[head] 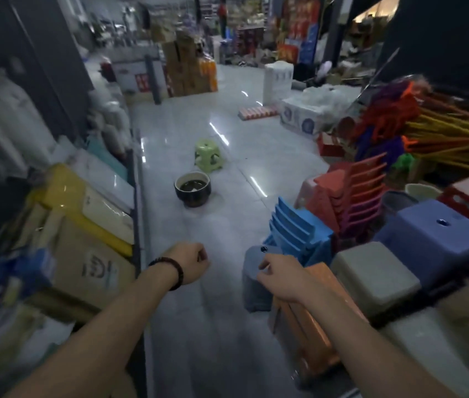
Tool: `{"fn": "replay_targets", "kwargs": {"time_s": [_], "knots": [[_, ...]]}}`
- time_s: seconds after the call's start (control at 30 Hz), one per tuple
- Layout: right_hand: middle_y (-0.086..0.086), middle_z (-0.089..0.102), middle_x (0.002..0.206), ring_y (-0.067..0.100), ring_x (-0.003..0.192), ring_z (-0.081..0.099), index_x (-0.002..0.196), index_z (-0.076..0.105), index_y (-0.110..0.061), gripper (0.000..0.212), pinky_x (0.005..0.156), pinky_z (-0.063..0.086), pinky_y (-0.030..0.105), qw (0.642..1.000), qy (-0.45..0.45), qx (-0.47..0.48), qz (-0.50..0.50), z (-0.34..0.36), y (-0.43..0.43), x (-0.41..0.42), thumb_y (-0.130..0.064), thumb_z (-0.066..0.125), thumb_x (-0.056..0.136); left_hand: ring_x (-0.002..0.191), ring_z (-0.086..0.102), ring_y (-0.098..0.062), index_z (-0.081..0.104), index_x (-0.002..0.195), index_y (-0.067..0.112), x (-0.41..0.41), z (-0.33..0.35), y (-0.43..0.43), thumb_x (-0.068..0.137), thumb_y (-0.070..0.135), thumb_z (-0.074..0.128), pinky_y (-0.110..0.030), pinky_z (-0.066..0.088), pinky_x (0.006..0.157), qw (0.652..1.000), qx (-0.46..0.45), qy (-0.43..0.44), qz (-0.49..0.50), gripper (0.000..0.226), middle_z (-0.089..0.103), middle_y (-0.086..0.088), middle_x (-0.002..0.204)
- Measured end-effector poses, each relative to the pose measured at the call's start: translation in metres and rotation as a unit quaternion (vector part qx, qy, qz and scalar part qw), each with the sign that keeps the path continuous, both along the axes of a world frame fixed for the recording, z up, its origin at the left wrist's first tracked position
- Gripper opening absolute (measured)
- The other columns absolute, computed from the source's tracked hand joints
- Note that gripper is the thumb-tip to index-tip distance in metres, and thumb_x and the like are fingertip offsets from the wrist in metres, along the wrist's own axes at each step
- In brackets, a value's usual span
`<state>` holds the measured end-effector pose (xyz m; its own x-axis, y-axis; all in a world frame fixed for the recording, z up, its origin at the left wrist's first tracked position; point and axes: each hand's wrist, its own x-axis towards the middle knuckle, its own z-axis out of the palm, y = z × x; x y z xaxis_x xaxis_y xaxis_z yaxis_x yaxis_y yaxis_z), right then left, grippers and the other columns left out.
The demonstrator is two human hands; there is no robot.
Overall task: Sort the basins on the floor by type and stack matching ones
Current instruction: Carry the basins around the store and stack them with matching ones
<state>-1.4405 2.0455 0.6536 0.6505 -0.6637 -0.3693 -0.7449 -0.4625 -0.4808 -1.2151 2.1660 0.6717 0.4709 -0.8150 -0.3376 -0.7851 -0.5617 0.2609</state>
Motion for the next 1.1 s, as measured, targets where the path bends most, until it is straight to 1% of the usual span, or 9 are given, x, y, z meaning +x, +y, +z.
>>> {"fn": "replay_targets", "kwargs": {"time_s": [0.07,0.17,0.27,0.43,0.6,0.77,0.9,1.03,1.1], "knots": [[0.009,0.073,0.115,0.024,0.103,0.068,0.135,0.064,-0.016,0.040,0.088,0.057,0.039,1.000,0.002,-0.003,0.020,-0.002,-0.021,0.045,-0.036,0.058,0.101,0.098,0.065,-0.020,0.068,0.110,0.024,0.045,0.000,-0.019,0.095,0.046,0.063,-0.033,0.057,0.086,1.000,-0.013,0.014,0.014,0.028,0.069,0.001,0.108],[0.004,0.073,0.105,0.019,0.094,0.067,0.134,0.064,-0.020,0.040,0.084,0.055,0.034,1.000,-0.005,-0.003,0.026,-0.014,-0.067,0.111,-0.040,0.060,0.099,0.098,0.065,-0.018,0.069,0.108,0.025,0.114,-0.009,-0.050,0.094,0.046,0.064,-0.034,0.057,0.088,0.998,-0.026,0.031,0.041,0.026,0.069,0.003,0.107],[0.002,0.075,0.101,0.018,0.094,0.068,0.132,0.065,-0.022,0.042,0.088,0.056,0.034,0.999,-0.011,0.000,0.037,-0.031,-0.124,0.183,-0.045,0.063,0.097,0.099,0.064,-0.016,0.068,0.107,0.026,0.188,-0.029,-0.082,0.094,0.047,0.063,-0.034,0.056,0.090,0.996,-0.021,0.036,0.080,0.025,0.069,0.005,0.107],[0.004,0.072,0.121,0.019,0.105,0.066,0.134,0.065,-0.023,0.045,0.095,0.056,0.034,0.999,-0.023,0.021,0.044,-0.054,-0.236,0.312,-0.047,0.064,0.095,0.094,0.064,-0.013,0.068,0.105,0.029,0.312,-0.055,-0.159,0.093,0.047,0.064,-0.032,0.059,0.086,0.989,0.010,0.052,0.137,0.023,0.069,0.006,0.104],[0.006,0.071,0.129,0.023,0.113,0.066,0.137,0.064,-0.020,0.046,0.096,0.054,0.032,0.997,-0.018,0.047,0.059,-0.063,-0.328,0.449,-0.043,0.065,0.097,0.097,0.065,-0.014,0.070,0.107,0.026,0.424,-0.060,-0.223,0.094,0.043,0.063,-0.033,0.058,0.089,0.980,0.027,0.076,0.182,0.022,0.070,0.004,0.106],[0.004,0.071,0.125,0.020,0.108,0.067,0.135,0.066,-0.021,0.045,0.090,0.052,0.030,0.994,-0.009,0.079,0.071,-0.076,-0.403,0.590,-0.043,0.069,0.096,0.098,0.066,-0.016,0.070,0.110,0.020,0.552,-0.076,-0.282,0.096,0.039,0.064,-0.033,0.058,0.090,0.969,0.012,0.109,0.220,0.024,0.070,0.002,0.105],[0.002,0.071,0.117,0.015,0.097,0.069,0.125,0.068,-0.025,0.036,0.080,0.051,0.029,0.992,0.006,0.107,0.064,-0.104,-0.460,0.693,-0.045,0.069,0.095,0.099,0.064,-0.017,0.069,0.111,0.021,0.673,-0.114,-0.336,0.098,0.044,0.061,-0.030,0.056,0.088,0.967,0.025,0.129,0.217,0.028,0.069,0.000,0.109],[0.013,0.076,0.108,0.026,0.090,0.075,0.117,0.069,-0.018,0.028,0.068,0.055,0.031,0.983,0.082,0.164,0.022,-0.127,-0.508,0.765,-0.039,0.068,0.098,0.108,0.062,-0.019,0.064,0.122,0.020,0.779,-0.149,-0.385,0.099,0.047,0.057,-0.031,0.054,0.094,0.960,0.061,0.176,0.211,0.036,0.065,-0.001,0.121],[0.015,0.076,0.108,0.030,0.093,0.075,0.113,0.070,-0.015,0.026,0.070,0.054,0.032,0.982,0.100,0.158,0.012,-0.132,-0.536,0.795,-0.037,0.068,0.099,0.110,0.061,-0.020,0.063,0.127,0.019,0.823,-0.157,-0.411,0.099,0.050,0.056,-0.031,0.053,0.095,0.955,0.094,0.194,0.202,0.042,0.065,-0.002,0.125]]}}
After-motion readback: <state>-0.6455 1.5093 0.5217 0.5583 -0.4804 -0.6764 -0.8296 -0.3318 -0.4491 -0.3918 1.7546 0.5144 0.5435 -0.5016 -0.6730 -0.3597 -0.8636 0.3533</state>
